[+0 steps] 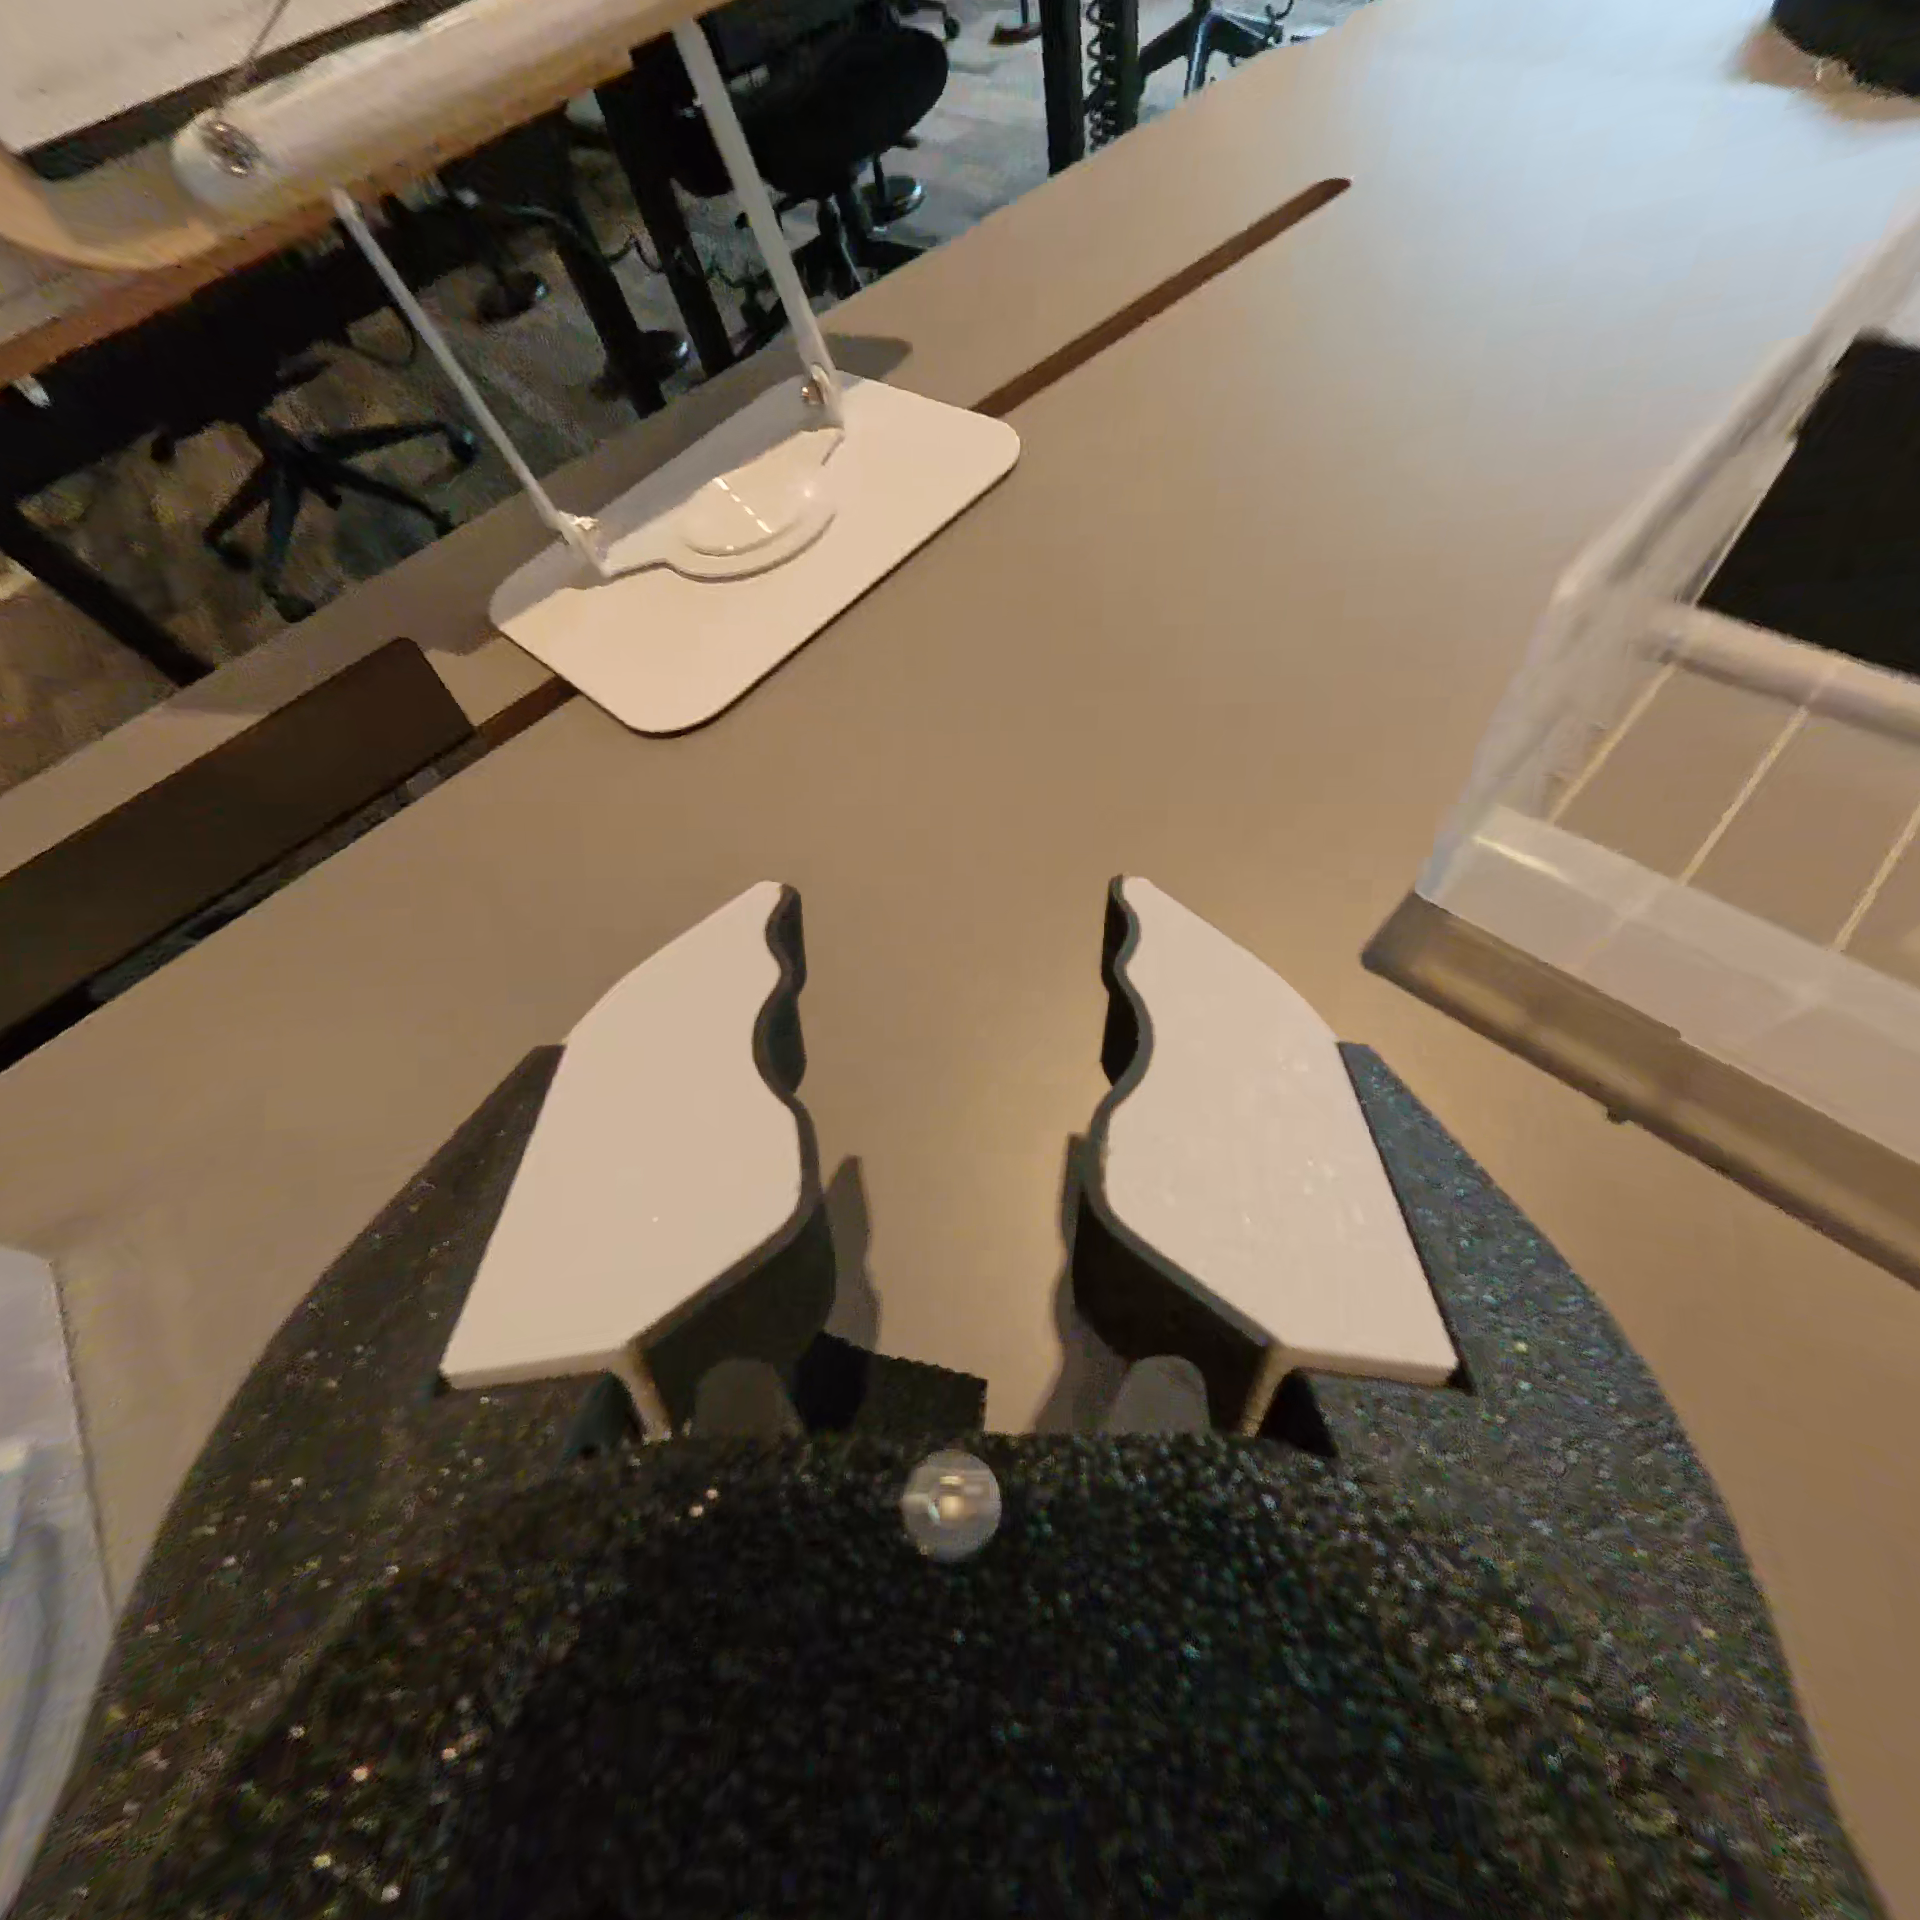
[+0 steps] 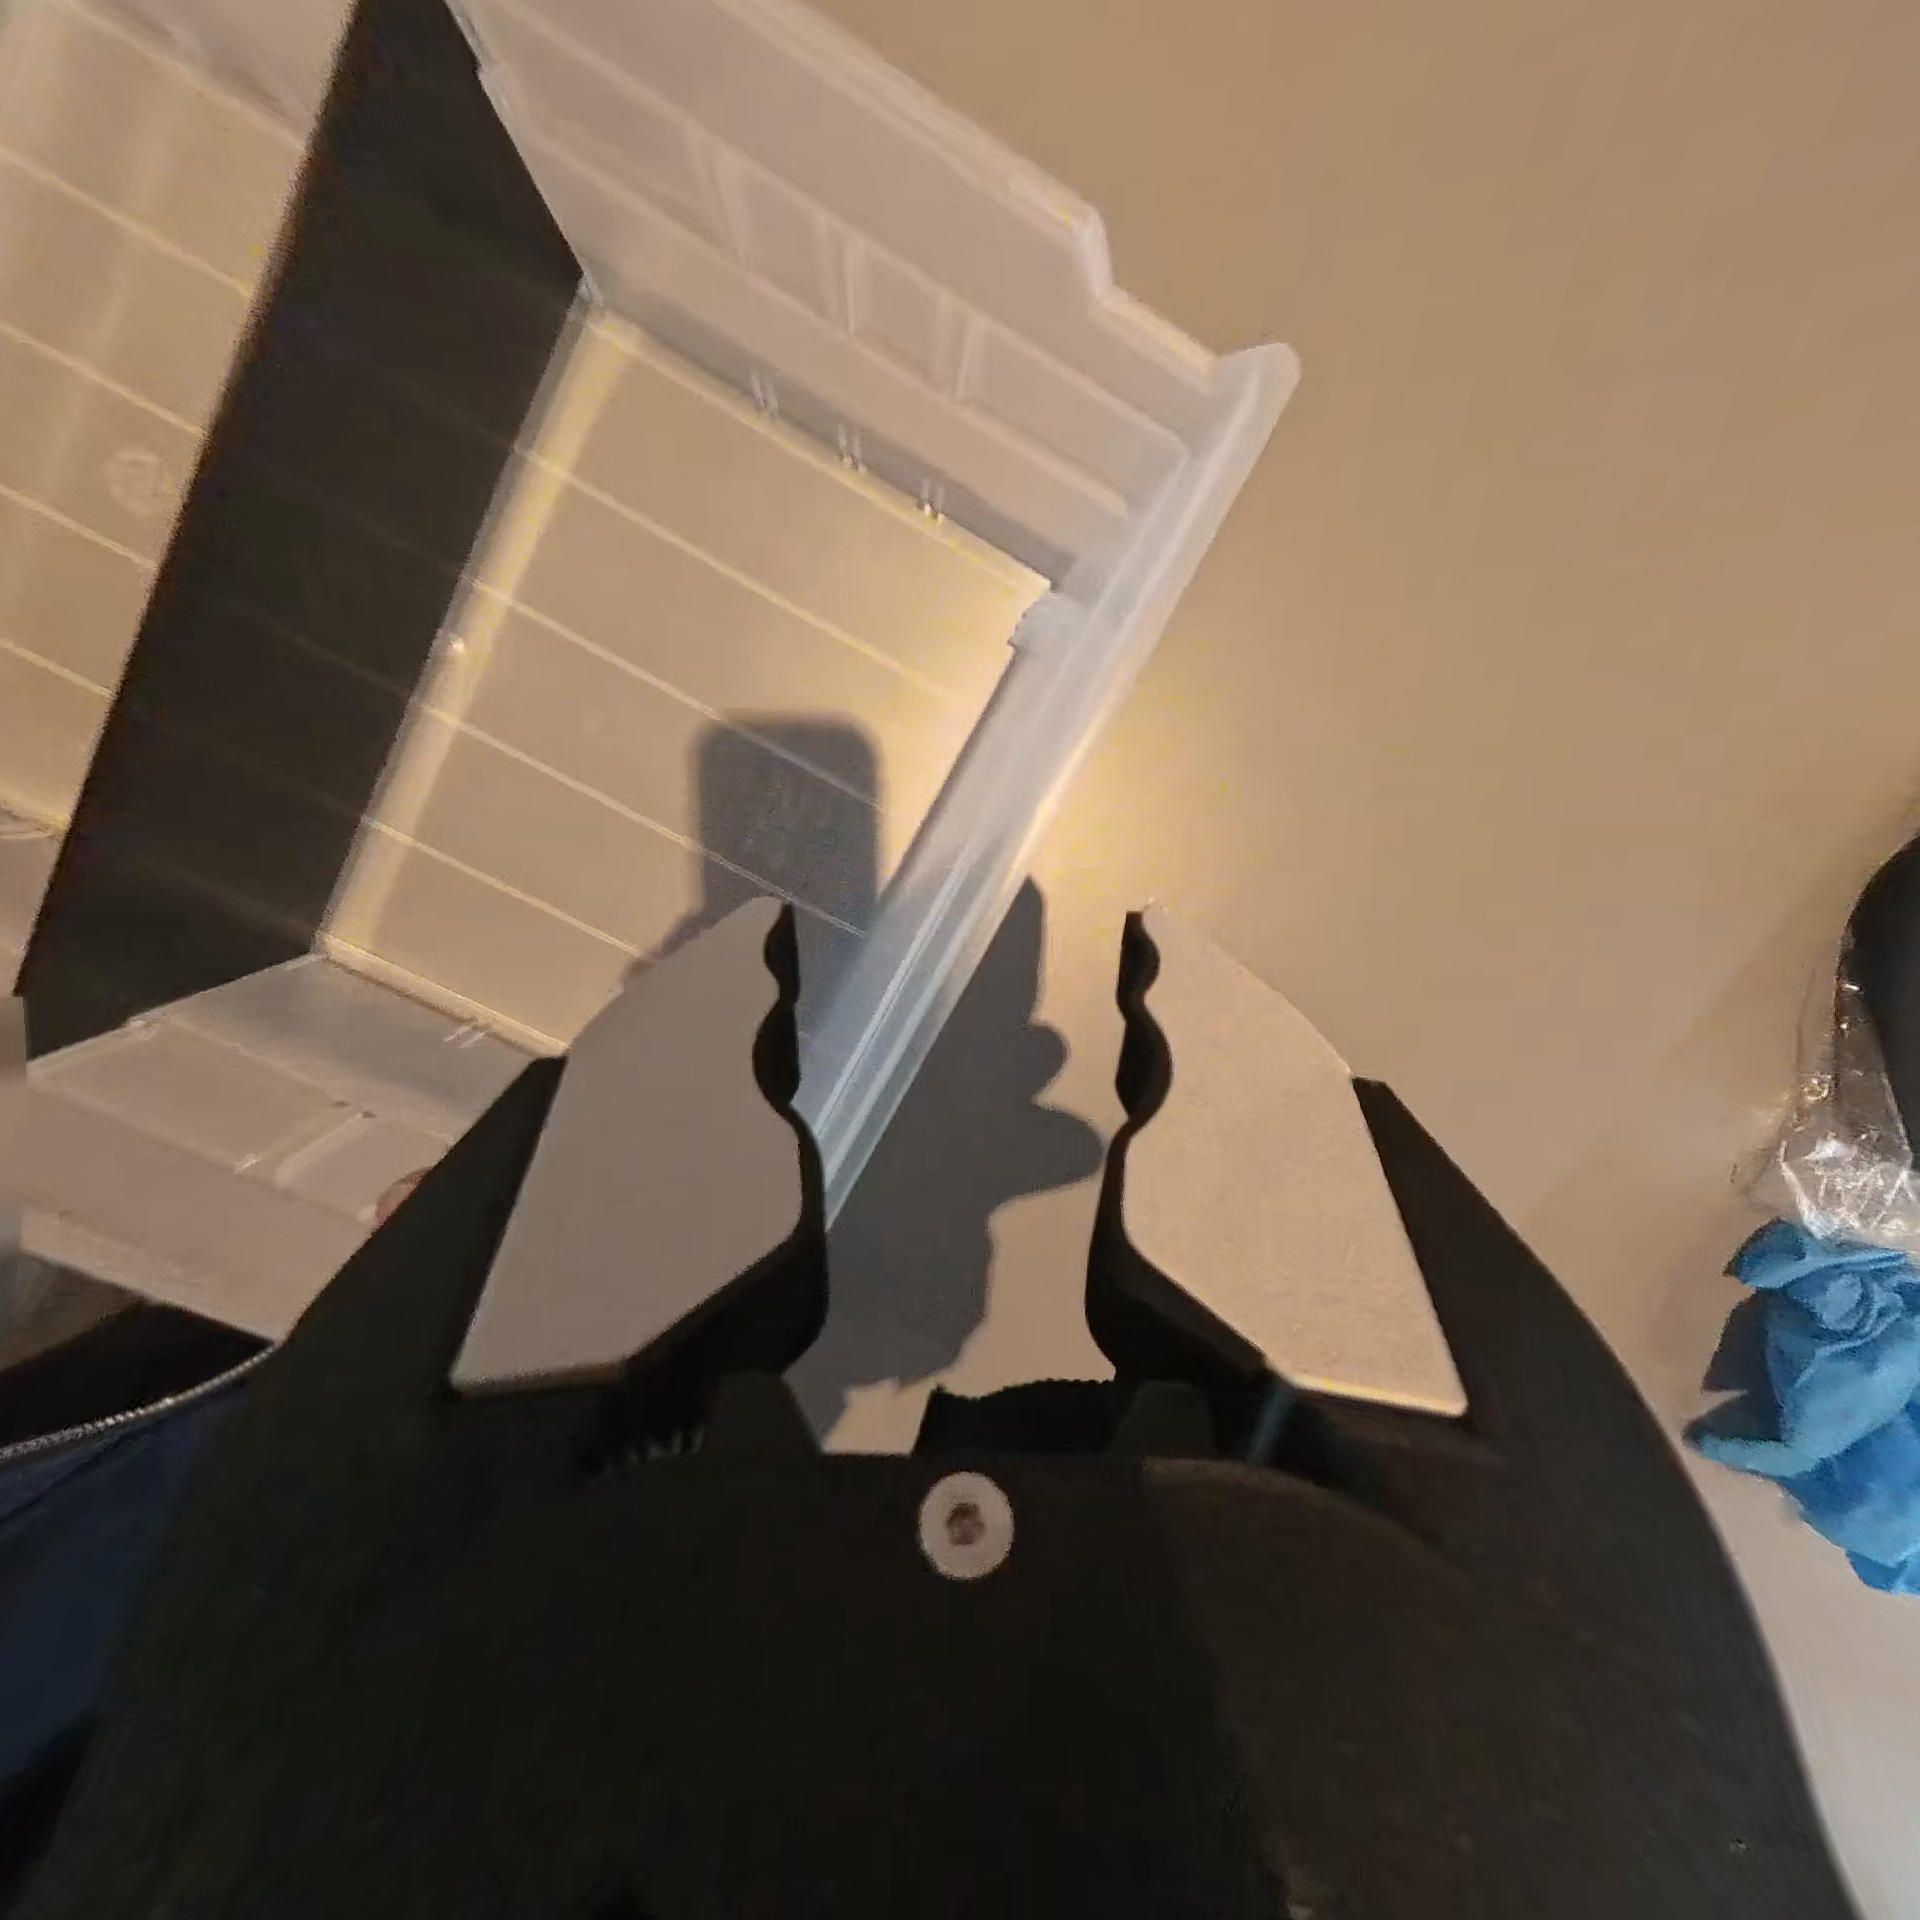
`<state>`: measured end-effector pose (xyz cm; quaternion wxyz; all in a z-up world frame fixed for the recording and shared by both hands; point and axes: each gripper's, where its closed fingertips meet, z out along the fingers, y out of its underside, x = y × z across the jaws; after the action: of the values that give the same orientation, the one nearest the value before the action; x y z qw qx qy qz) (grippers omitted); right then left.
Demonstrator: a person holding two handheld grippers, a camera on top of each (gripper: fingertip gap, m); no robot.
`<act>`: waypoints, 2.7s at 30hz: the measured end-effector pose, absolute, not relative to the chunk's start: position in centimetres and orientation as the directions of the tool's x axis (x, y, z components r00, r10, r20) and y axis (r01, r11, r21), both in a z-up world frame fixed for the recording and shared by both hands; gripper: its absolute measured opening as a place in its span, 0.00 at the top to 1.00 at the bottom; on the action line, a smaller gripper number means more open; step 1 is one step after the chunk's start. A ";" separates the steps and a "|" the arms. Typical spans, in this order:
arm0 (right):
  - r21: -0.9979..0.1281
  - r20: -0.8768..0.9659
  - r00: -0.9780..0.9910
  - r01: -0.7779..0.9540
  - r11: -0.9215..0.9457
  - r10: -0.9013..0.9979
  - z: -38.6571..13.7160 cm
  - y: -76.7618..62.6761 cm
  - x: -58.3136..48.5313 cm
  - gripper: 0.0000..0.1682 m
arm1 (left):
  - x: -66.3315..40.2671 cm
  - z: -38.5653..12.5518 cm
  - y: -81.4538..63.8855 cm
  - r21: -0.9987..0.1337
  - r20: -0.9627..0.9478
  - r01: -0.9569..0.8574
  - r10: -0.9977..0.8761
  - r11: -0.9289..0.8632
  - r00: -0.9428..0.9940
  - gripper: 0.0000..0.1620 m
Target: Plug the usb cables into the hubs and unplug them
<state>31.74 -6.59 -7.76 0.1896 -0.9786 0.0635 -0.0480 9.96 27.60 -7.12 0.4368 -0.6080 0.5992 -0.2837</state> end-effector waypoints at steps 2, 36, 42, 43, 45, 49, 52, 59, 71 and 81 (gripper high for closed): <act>-0.315 0.084 0.987 -0.102 -0.944 -0.134 -8.7 -6.4 32.0 0.67 | 10.0 -8.5 27.0 -0.867 -0.214 -0.478 -0.972 0.143 0.098 0.67; -0.043 0.004 0.809 0.587 -0.809 0.587 -10.3 -1.1 43.8 0.99 | 10.8 -12.1 26.9 -0.870 -0.034 -0.492 -0.998 0.005 0.050 0.72; -0.052 -0.034 0.717 0.695 -0.717 0.696 -11.3 1.4 46.2 0.99 | 10.8 -12.5 26.9 -0.864 -0.035 -0.504 -0.998 0.006 0.049 0.72; -0.048 -0.041 0.703 0.708 -0.704 0.710 -11.6 1.7 46.4 0.99 | 10.8 -12.5 26.9 -0.863 -0.034 -0.505 -0.998 0.005 0.048 0.72; -0.046 -0.062 0.674 0.735 -0.677 0.736 -12.0 2.2 46.8 0.99 | 10.9 -12.8 26.8 -0.856 -0.033 -0.517 -0.999 0.006 0.042 0.72; -0.029 -0.087 0.619 0.782 -0.623 0.781 -12.6 3.4 47.4 0.99 | 10.9 -12.9 26.7 -0.852 -0.050 -0.523 -0.998 0.025 0.034 0.72; -0.025 -0.102 0.595 0.800 -0.600 0.797 -13.0 4.4 47.6 0.99 | 10.9 -13.0 26.6 -0.849 -0.055 -0.528 -0.998 0.032 0.028 0.72; -0.004 -0.102 0.627 0.776 -0.631 0.772 -13.0 5.4 48.3 0.98 | 10.9 -13.2 26.5 -0.843 -0.052 -0.537 -0.999 0.035 0.017 0.73; -0.582 0.432 0.884 0.425 -0.693 0.179 2.2 4.9 48.3 0.82 | 10.5 -12.1 25.9 -0.860 -0.020 -0.511 -1.000 0.009 0.016 0.72; -0.984 0.176 0.940 0.171 -0.042 -0.293 10.2 -1.8 28.3 0.37 | 10.9 -9.4 24.0 -0.907 -0.049 -0.420 -0.999 0.043 0.004 0.70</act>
<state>28.28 -1.82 10.17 0.6908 -0.7019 0.0436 -0.1680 10.90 24.02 -9.43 0.3960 -0.5875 0.6037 -0.3655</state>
